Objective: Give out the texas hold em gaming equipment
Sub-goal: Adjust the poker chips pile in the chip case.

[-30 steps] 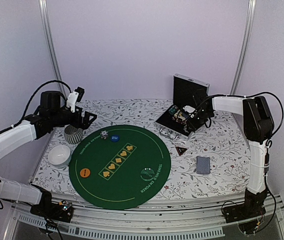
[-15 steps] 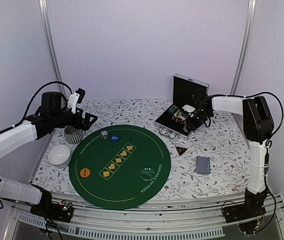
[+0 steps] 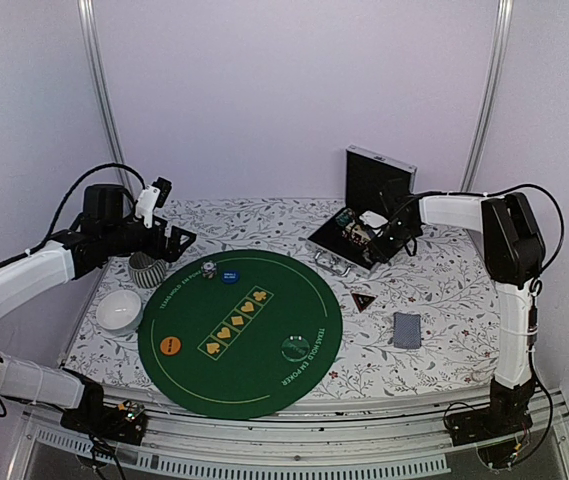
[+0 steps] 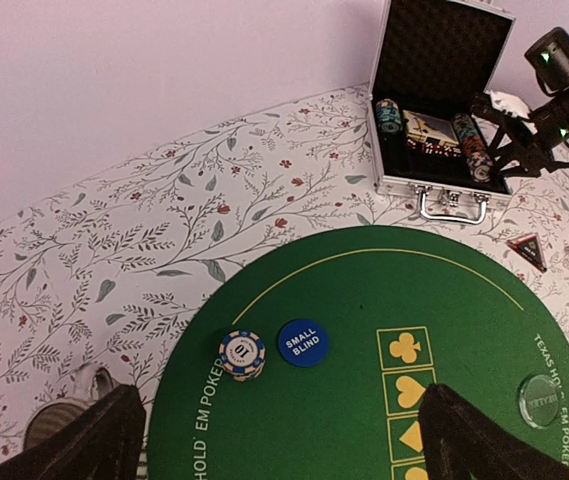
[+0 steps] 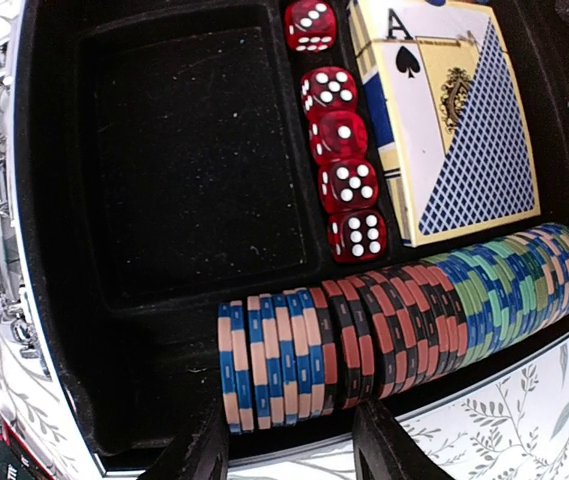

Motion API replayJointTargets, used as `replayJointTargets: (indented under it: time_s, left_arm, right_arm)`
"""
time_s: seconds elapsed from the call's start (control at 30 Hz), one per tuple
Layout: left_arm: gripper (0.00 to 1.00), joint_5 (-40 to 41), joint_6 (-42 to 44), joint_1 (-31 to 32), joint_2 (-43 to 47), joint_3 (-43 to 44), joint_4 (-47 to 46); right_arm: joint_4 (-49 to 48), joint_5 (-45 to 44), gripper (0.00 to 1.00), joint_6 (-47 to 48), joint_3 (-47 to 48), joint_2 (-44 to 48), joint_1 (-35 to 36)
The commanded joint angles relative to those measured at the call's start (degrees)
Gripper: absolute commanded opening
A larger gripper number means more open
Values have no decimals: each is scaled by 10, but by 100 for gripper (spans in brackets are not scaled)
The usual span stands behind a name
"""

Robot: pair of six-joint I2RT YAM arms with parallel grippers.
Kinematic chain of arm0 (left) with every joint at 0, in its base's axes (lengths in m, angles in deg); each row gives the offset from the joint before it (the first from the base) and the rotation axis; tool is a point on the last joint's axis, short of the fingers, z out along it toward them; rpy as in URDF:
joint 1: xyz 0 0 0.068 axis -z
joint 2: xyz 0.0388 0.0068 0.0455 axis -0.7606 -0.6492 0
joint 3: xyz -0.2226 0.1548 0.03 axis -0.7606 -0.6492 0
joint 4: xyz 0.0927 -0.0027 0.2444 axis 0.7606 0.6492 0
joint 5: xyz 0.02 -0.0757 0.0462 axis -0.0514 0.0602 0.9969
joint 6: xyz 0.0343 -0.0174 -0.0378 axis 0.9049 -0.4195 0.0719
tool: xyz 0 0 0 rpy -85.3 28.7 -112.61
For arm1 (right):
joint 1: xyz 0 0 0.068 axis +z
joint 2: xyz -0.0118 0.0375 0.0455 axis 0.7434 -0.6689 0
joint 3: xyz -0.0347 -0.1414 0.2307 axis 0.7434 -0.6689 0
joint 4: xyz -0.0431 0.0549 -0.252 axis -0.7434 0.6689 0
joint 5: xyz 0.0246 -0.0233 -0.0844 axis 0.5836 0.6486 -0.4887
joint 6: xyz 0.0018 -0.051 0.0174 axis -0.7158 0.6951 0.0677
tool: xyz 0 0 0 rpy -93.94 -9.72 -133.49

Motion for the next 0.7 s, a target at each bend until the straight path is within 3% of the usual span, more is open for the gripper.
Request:
replayJointTargets:
  time_s: [0.0,0.3,0.67]
  left_arm:
    - [98,-6,4,6,-4,-6,-9]
    - [98,-4,5,7,-4,-8,-9]
    - [98,-5,3,6,-3,-7,-8]
  right_arm:
    - [-29,-14,45,-2,5,-29,6]
    - [-43,30,41,-36,-8,-22,6]
    - [-45,16,51,-49,-48,61,5]
